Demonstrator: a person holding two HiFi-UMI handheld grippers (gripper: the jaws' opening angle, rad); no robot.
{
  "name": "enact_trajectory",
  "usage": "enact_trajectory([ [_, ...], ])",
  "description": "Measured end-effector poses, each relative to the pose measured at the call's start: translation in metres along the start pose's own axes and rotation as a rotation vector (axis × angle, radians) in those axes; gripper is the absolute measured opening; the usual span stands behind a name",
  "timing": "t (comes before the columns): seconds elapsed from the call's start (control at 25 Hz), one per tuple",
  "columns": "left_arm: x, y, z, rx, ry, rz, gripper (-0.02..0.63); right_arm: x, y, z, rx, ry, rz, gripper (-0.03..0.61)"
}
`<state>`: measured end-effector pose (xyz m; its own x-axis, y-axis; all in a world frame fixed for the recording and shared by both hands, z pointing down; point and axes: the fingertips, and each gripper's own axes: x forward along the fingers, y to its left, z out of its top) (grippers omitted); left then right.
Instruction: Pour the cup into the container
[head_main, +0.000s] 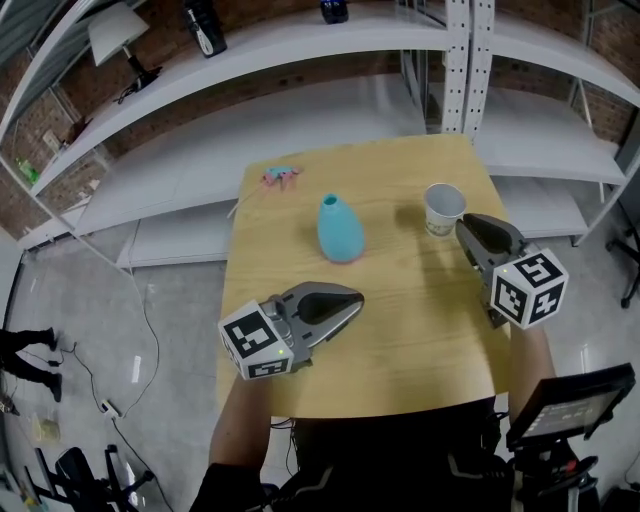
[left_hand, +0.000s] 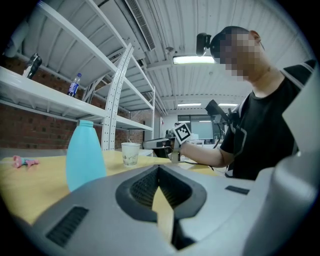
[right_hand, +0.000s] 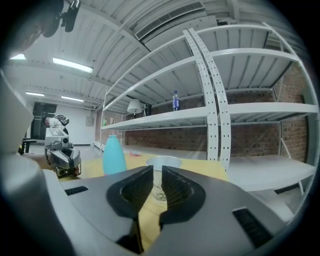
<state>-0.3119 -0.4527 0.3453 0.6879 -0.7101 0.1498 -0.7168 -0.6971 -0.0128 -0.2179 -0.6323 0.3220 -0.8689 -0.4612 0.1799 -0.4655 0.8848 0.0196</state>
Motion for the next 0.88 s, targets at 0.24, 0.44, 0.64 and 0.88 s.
enact_trajectory([
  [0.24,-0.008,0.011,0.002,-0.020,0.001,0.078,0.002,-0.007,0.006,0.011,0.002,-0.017,-0.003,0.002],
  [0.44,-0.026,-0.001,0.007,-0.048,-0.027,0.208,0.002,-0.044,0.044,0.022,0.010,-0.060,0.044,0.002],
  [0.64,-0.035,-0.051,0.023,0.053,-0.060,0.298,0.002,-0.082,0.075,0.023,-0.005,-0.092,0.085,0.002],
  [0.88,-0.053,-0.170,0.051,0.036,-0.155,0.337,0.002,-0.170,0.130,0.027,-0.017,-0.112,0.101,0.002],
])
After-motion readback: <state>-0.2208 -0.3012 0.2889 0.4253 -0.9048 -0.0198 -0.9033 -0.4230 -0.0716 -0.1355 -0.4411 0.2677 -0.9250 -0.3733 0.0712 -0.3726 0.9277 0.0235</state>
